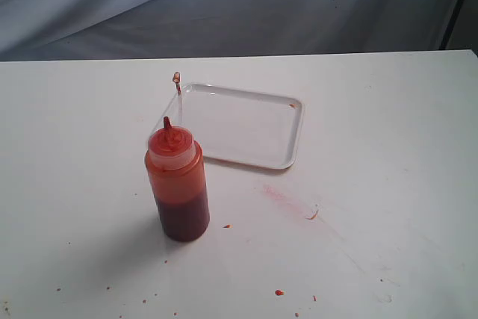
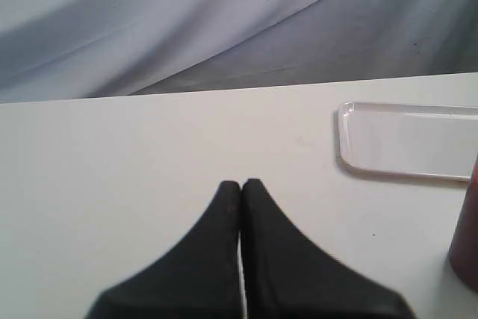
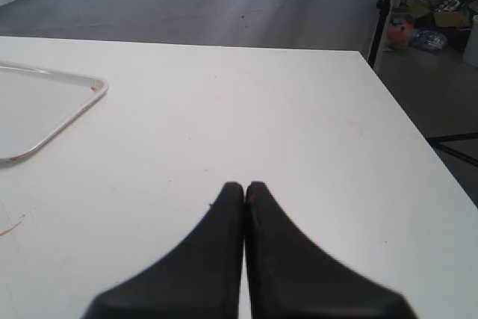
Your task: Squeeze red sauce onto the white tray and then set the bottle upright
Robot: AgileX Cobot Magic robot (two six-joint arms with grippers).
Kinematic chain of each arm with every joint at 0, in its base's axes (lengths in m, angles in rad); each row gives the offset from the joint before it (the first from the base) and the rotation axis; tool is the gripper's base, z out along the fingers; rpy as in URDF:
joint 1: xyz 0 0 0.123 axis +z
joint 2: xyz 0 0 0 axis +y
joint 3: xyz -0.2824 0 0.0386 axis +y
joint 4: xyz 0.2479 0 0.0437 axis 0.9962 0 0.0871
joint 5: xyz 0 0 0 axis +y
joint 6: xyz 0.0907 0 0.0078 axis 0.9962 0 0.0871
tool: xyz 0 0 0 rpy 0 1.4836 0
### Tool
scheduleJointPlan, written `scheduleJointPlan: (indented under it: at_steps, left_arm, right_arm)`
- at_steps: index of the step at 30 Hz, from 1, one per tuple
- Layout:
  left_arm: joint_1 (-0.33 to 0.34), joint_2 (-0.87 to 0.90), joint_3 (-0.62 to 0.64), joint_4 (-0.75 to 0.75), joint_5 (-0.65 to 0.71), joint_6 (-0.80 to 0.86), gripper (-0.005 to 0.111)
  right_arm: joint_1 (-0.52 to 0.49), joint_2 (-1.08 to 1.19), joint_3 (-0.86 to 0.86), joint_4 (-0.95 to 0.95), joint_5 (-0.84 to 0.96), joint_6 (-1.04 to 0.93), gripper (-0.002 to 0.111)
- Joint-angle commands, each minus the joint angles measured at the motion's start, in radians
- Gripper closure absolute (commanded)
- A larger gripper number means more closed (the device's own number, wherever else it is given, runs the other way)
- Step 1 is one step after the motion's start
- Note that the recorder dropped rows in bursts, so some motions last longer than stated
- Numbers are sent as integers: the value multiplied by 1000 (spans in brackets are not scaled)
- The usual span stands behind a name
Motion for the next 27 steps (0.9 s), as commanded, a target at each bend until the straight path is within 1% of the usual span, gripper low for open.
scheduleJointPlan:
  at_steps: [1,14,16,19,20,22,23,27]
  left_arm:
    - [2,-3,5,-6,-10,-2,107]
    - [2,-3,5,-6,-10,-2,107]
    - [2,-3,5,-19,-32,-15,107]
    - [2,-3,5,-107,-158,-15,107]
    - [2,-3,5,-197,-213,-15,107]
    - [2,-3,5,-361,-260,-32,107]
    - [2,-3,5,-385,-282,-32,107]
    - [2,-3,5,-389,-340,-32,107]
  right_arm:
    - [1,-3,4,1,-9,1,108]
    - [1,-3,4,1,-9,1,108]
    - [1,-3,4,1,-9,1,108]
    - [1,-3,4,1,-9,1,108]
    - [1,-3,4,1,-9,1,108]
    - [1,-3,4,1,-9,1,108]
    - [1,-3,4,1,-9,1,108]
    - [1,-3,4,1,-9,1,108]
